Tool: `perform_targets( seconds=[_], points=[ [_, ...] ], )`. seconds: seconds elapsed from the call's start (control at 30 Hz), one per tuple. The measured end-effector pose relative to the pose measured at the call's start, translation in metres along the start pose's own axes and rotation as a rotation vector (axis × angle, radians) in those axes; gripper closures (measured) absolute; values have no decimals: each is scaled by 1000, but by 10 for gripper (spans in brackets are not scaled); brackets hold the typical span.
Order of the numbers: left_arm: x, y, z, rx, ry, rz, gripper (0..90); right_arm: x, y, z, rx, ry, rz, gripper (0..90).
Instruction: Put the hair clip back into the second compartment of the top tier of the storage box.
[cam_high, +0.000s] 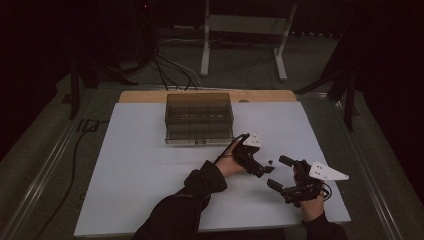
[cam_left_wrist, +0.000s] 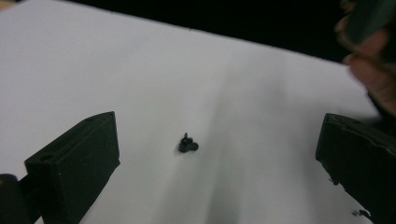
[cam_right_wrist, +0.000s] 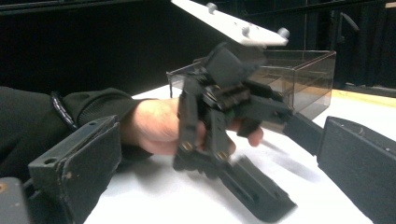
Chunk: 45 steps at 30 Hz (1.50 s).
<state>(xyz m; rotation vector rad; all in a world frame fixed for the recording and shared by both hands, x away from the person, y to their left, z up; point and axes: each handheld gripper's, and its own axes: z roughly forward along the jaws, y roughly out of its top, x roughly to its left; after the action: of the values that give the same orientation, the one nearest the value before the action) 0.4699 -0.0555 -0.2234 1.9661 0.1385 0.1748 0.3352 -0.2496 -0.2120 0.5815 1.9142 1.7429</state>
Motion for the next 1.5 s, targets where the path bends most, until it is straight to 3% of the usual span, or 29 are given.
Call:
perform_targets(
  seconds=[0.17,0.33,0.37,0.47,0.6,0.9,1.03,1.5],
  points=[
    [1,-1,11,73,12,-6,6,0,0,-1,-1,0,2,0],
    [-1,-5,23,151,23,16,74,0,-1,-1,4,3,8,0],
    [-1,-5,25,167,47,29,78,0,-1,-1,4,2,6,0],
    [-2,-3,28,169,67,40,161,0,-1,-1,3,2,9,0],
    [-2,-1,34,163,67,46,188,0,-1,-1,3,3,11,0],
    [1,-1,43,174,86,31,386,0,-1,-1,4,3,15,0],
    [1,-1,47,194,78,46,470,-1,-1,-1,6,1,17,0],
    [2,2,52,202,114,73,733,-1,-1,-3,6,-4,12,0]
  ],
)
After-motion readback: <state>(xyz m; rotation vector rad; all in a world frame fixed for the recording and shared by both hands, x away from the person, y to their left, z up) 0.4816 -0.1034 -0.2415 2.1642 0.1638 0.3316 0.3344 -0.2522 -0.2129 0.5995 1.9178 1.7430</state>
